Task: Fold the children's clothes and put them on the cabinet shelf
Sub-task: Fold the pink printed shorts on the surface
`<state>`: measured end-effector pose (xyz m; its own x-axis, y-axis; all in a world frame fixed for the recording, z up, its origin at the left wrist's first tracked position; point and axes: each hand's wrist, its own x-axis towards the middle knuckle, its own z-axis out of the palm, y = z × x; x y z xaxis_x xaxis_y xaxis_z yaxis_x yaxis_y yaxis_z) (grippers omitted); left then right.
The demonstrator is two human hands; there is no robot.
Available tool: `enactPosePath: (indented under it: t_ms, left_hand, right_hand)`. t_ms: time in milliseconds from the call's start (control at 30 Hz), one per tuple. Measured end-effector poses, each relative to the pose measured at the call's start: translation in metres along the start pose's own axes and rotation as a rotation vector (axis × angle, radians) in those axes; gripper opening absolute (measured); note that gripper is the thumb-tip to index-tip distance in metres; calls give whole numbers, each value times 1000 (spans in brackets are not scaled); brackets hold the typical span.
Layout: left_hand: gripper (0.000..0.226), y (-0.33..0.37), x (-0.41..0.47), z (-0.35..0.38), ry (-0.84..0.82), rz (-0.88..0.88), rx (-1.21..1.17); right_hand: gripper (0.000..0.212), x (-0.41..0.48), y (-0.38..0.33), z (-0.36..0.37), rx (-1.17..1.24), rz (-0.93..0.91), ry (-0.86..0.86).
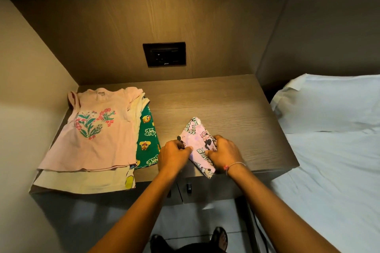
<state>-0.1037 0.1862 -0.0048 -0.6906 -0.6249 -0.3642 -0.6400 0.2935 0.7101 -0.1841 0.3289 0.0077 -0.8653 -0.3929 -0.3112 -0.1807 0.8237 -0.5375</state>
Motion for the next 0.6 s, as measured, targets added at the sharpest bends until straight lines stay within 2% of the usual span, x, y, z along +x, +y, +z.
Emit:
enactPosePath:
  t_ms: [133,300,400,500,600]
  left_hand:
    - [12,9,2,8,-14,83,-196]
    - [24,64,-1,40,-183,225,-396]
    - [28,107,-1,78,-246,272,-406]
    - [27,133,3,112,-264,261,-266]
    - [42,132,7,125,-196,406,127]
  right_hand:
    - [36,-9,13,-4,204,44,93]
    - [35,-23,52,-50,411,51,355]
    - [37,-26,84,-80,348,129,477]
    - [41,-22,109,-94,316,204,476]
    - [58,-18,128,-95,80,244,359]
